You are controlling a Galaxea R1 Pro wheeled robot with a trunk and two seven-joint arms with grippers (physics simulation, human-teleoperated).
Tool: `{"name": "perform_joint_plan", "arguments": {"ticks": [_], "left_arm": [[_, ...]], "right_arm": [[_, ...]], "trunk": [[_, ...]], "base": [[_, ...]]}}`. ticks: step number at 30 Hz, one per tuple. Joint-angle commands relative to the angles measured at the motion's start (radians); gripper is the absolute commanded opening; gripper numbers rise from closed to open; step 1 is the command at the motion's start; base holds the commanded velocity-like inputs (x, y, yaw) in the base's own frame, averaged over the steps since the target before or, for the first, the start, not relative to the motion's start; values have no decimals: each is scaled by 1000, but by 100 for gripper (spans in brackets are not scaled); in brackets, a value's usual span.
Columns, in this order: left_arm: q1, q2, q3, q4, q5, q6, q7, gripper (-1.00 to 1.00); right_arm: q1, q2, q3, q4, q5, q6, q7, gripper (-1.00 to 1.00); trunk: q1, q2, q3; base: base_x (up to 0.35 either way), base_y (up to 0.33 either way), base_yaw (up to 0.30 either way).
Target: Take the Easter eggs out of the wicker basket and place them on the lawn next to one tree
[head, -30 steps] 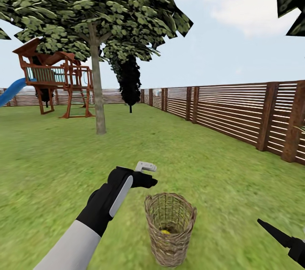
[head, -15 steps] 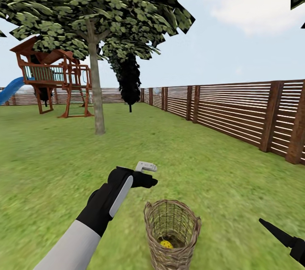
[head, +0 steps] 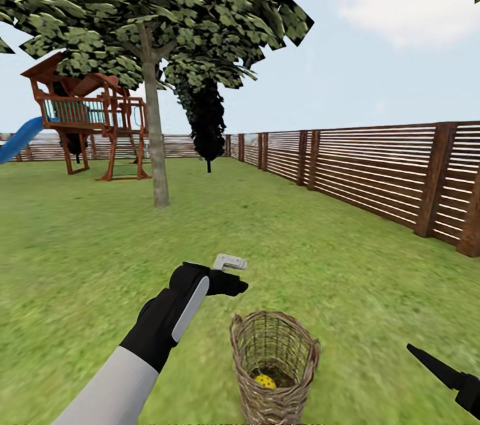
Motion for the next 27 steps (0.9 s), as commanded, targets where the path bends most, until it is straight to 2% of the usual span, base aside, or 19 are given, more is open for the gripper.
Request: {"name": "perform_joint_plan", "arguments": {"ticks": [1, 23, 27], "left_arm": [[-1, 0, 0, 0, 3, 4, 3, 100], [-1, 0, -3, -1, 3, 3, 4, 100], [-1, 0, -5, -1, 1, 3, 4, 100]], "right_arm": [[0, -1, 0, 1, -5, 7, -1, 100], [-2, -2, 1, 6, -5, 7, -6, 100], [-2, -2, 1, 7, -6, 8, -26, 100]], "trunk": [[0, -1, -3], [0, -1, -37], [-15, 27, -31]], "base": [[0, 0, 66], [0, 0, 14], [0, 0, 0]]}}
